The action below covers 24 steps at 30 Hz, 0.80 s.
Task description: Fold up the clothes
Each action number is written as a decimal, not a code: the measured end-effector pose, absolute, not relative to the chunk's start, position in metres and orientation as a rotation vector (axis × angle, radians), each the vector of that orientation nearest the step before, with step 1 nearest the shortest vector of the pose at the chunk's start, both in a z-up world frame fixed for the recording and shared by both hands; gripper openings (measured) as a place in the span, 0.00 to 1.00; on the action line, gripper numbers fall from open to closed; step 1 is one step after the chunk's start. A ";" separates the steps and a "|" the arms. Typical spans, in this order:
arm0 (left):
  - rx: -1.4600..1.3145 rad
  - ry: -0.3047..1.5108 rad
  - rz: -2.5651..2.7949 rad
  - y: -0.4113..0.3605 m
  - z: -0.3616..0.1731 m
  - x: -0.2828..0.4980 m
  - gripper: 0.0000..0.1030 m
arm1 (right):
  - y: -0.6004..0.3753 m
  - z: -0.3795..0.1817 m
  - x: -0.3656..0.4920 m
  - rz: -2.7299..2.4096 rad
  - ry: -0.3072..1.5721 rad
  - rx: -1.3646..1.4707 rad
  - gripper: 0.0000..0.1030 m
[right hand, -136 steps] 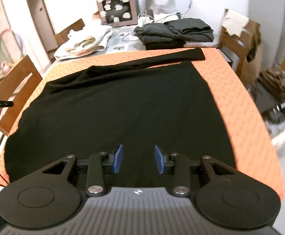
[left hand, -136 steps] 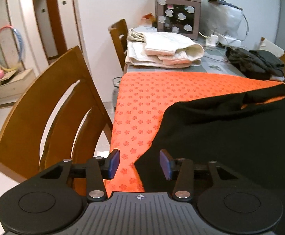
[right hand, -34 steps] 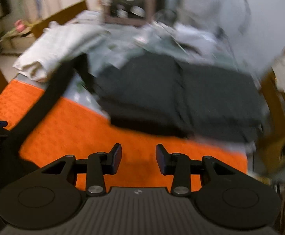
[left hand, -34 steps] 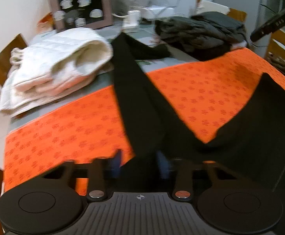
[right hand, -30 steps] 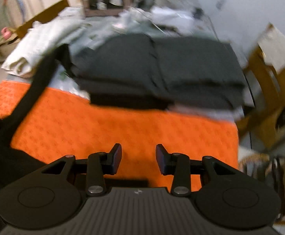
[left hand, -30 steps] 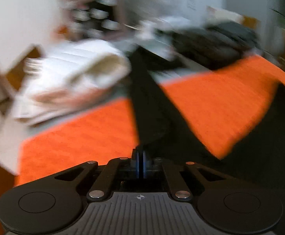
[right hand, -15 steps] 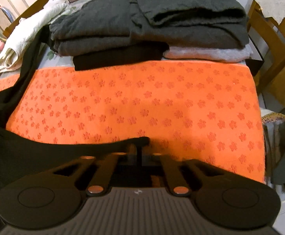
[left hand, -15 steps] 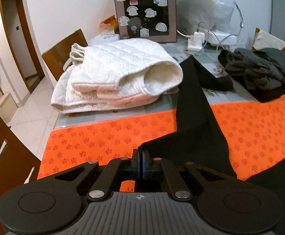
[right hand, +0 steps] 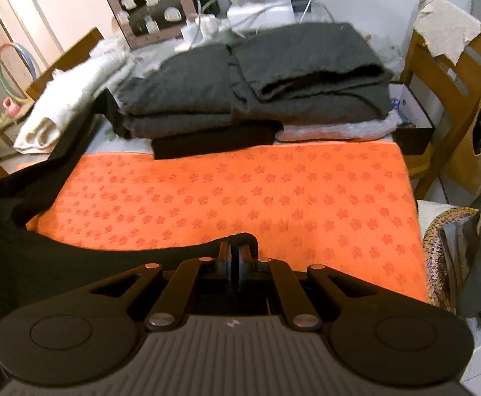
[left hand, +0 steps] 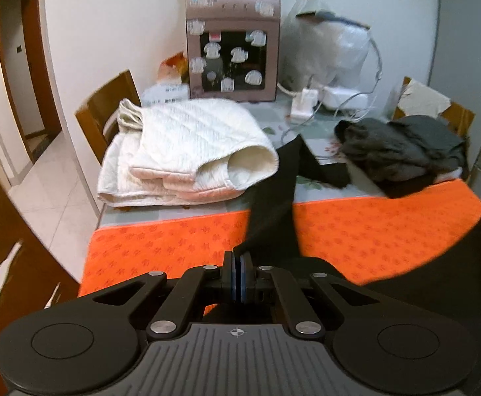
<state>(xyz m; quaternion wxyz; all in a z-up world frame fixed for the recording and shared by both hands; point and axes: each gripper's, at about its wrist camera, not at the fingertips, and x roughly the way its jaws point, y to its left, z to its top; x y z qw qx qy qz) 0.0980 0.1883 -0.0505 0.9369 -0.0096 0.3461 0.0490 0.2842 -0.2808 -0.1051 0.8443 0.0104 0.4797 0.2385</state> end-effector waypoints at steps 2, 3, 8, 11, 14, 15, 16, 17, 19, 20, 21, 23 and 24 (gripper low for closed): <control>-0.001 0.688 0.096 0.179 -0.042 0.071 0.05 | -0.286 -0.098 0.266 0.499 0.996 0.027 0.04; 0.016 0.680 0.092 0.173 -0.040 0.059 0.05 | -0.289 -0.095 0.257 0.495 0.989 0.028 0.04; 0.104 0.662 0.040 0.135 -0.039 -0.007 0.05 | -0.301 -0.091 0.206 0.450 0.974 0.018 0.04; 0.159 0.686 0.020 0.116 -0.055 -0.034 0.05 | -0.307 -0.099 0.180 0.420 0.989 -0.003 0.04; 0.177 0.716 0.019 0.104 -0.071 -0.053 0.05 | -0.308 -0.111 0.161 0.397 1.002 -0.042 0.04; 0.176 0.719 0.025 0.102 -0.073 -0.057 0.05 | -0.307 -0.115 0.156 0.390 1.005 -0.057 0.04; 0.174 0.714 0.029 0.102 -0.072 -0.061 0.05 | -0.307 -0.117 0.151 0.382 1.004 -0.068 0.04; 0.173 0.706 0.035 0.101 -0.069 -0.064 0.05 | -0.307 -0.116 0.147 0.376 0.996 -0.073 0.04; 0.169 0.694 0.043 0.101 -0.065 -0.069 0.05 | -0.308 -0.114 0.141 0.365 0.976 -0.084 0.04; 0.169 0.696 0.044 0.100 -0.065 -0.071 0.05 | -0.308 -0.113 0.138 0.360 0.965 -0.090 0.04; 0.169 0.698 0.045 0.100 -0.065 -0.072 0.05 | -0.308 -0.111 0.135 0.355 0.955 -0.096 0.04; 0.177 0.710 0.042 0.096 -0.070 -0.076 0.05 | -0.308 -0.115 0.130 0.344 0.950 -0.106 0.04; 0.183 0.721 0.039 0.094 -0.075 -0.078 0.05 | -0.308 -0.118 0.129 0.338 0.953 -0.112 0.04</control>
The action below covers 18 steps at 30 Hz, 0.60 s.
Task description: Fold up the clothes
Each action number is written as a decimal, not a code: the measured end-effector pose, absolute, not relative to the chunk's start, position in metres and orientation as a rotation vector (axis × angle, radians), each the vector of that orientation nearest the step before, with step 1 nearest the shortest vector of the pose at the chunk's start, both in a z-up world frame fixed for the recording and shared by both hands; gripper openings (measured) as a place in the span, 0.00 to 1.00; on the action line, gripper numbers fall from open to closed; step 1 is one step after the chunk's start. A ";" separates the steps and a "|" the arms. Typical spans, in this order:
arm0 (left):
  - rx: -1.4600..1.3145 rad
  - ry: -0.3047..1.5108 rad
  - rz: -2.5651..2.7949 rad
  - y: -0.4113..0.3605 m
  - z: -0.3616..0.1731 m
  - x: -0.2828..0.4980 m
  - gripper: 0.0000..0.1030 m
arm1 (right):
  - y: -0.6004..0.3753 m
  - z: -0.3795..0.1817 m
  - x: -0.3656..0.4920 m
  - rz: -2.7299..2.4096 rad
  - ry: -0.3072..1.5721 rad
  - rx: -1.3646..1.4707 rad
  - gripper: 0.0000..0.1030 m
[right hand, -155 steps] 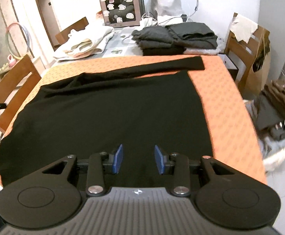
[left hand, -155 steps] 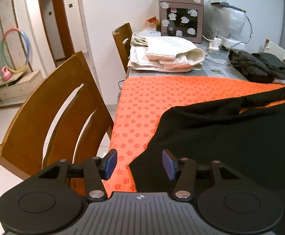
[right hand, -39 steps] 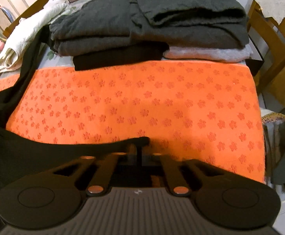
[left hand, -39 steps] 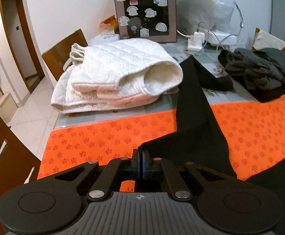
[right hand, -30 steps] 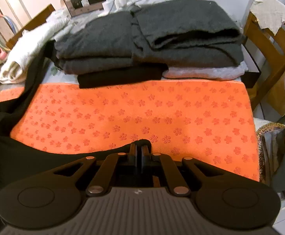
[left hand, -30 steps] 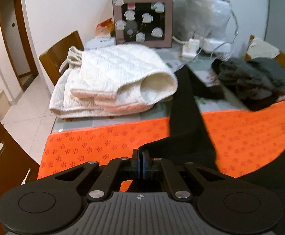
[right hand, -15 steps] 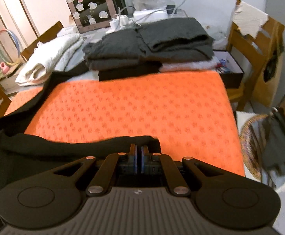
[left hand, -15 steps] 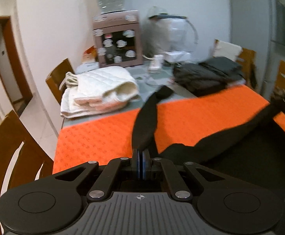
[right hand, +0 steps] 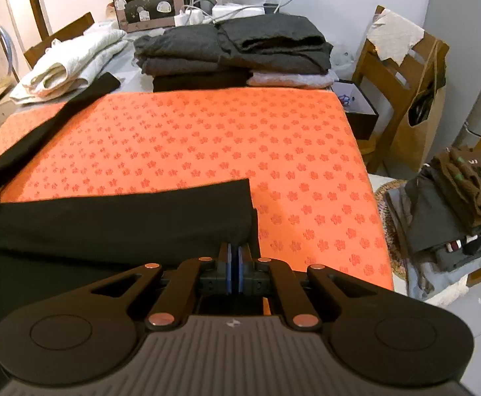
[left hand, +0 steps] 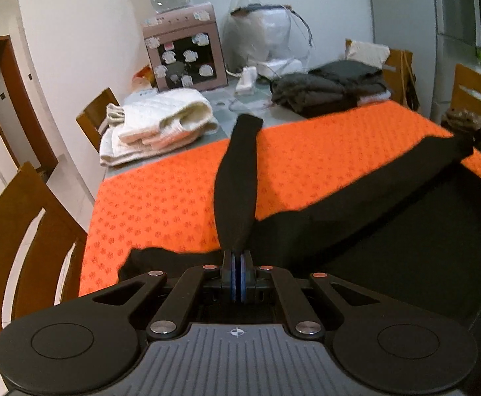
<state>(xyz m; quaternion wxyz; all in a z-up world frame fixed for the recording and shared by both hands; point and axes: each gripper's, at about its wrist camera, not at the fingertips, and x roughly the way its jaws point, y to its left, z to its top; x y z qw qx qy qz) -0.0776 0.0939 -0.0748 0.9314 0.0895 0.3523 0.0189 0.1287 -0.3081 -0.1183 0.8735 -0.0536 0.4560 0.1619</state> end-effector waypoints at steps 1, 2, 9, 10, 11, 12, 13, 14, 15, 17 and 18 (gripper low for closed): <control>0.187 0.745 0.030 0.092 -0.082 -0.079 0.06 | -0.307 -0.123 0.127 0.333 0.957 -0.119 0.04; 0.192 0.769 0.024 0.090 -0.090 -0.080 0.06 | -0.306 -0.127 0.126 0.328 0.962 -0.128 0.04; 0.135 0.838 0.033 0.093 -0.106 -0.102 0.20 | -0.303 -0.148 0.112 0.347 0.984 -0.211 0.10; 0.103 0.830 0.060 0.098 -0.100 -0.107 0.24 | -0.306 -0.147 0.109 0.350 0.982 -0.198 0.11; 0.068 0.823 0.089 0.103 -0.095 -0.111 0.25 | -0.309 -0.146 0.107 0.353 0.979 -0.186 0.11; 0.022 0.823 0.132 0.110 -0.089 -0.114 0.26 | -0.312 -0.144 0.105 0.354 0.978 -0.174 0.11; -0.037 0.824 0.183 0.117 -0.083 -0.115 0.26 | -0.315 -0.142 0.103 0.352 0.981 -0.162 0.13; -0.080 0.818 0.227 0.124 -0.077 -0.116 0.27 | -0.318 -0.140 0.102 0.348 0.985 -0.150 0.15; -0.112 0.809 0.273 0.131 -0.072 -0.117 0.28 | -0.322 -0.138 0.100 0.341 0.987 -0.140 0.16; -0.149 0.792 0.342 0.142 -0.065 -0.113 0.30 | -0.330 -0.133 0.098 0.313 0.993 -0.111 0.16; -0.165 0.783 0.368 0.149 -0.063 -0.109 0.31 | -0.335 -0.131 0.097 0.296 0.993 -0.090 0.18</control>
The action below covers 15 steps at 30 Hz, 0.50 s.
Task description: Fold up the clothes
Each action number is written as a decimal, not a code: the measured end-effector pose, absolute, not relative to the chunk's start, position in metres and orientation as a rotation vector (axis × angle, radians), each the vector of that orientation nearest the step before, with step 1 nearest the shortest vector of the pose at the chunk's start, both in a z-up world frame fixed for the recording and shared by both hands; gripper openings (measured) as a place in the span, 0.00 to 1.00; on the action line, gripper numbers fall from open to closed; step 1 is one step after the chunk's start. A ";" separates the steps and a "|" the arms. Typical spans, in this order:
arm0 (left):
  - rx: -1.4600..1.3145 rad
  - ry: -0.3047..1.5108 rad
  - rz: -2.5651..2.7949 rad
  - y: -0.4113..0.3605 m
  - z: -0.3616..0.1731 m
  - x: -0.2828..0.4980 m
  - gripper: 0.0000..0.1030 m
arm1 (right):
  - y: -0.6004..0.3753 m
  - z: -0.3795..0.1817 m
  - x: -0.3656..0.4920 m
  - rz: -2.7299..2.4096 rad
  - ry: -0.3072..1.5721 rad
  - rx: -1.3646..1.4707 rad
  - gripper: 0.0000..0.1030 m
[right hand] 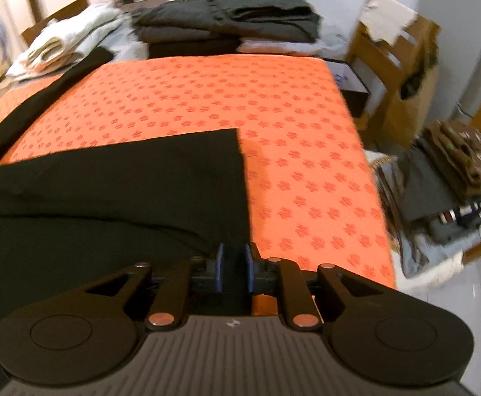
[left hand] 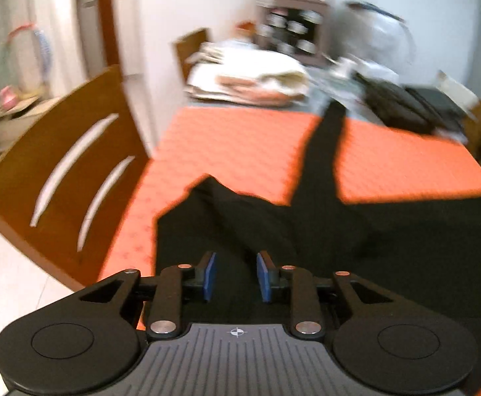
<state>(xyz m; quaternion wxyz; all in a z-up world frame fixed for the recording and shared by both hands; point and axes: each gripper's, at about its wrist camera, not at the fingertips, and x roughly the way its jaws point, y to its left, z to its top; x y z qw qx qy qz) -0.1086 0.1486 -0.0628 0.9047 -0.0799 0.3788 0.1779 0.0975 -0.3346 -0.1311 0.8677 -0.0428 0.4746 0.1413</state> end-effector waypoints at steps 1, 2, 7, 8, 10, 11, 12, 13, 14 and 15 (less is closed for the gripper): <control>-0.180 0.774 0.391 0.155 -0.061 -0.104 0.31 | -0.339 -0.129 0.097 0.277 0.992 -0.063 0.21; -0.188 0.768 0.407 0.160 -0.060 -0.100 0.31 | -0.343 -0.126 0.097 0.257 0.990 -0.032 0.22; -0.231 0.747 0.452 0.180 -0.059 -0.077 0.32 | -0.355 -0.114 0.112 0.242 0.963 0.092 0.27; -0.241 0.748 0.454 0.183 -0.060 -0.072 0.32 | -0.355 -0.114 0.118 0.253 0.965 0.109 0.28; -0.257 0.750 0.455 0.189 -0.062 -0.063 0.35 | -0.353 -0.115 0.132 0.269 0.972 0.136 0.30; -0.262 0.751 0.457 0.191 -0.063 -0.058 0.35 | -0.351 -0.116 0.140 0.277 0.975 0.149 0.30; -0.271 0.753 0.460 0.193 -0.064 -0.054 0.37 | -0.349 -0.119 0.148 0.285 0.985 0.162 0.32; -0.284 0.758 0.463 0.195 -0.066 -0.049 0.38 | -0.346 -0.123 0.156 0.295 1.003 0.174 0.33; -0.298 0.763 0.466 0.198 -0.069 -0.044 0.39 | -0.344 -0.127 0.164 0.301 1.020 0.182 0.33; -0.311 0.768 0.468 0.200 -0.071 -0.040 0.40 | -0.342 -0.131 0.170 0.302 1.033 0.184 0.34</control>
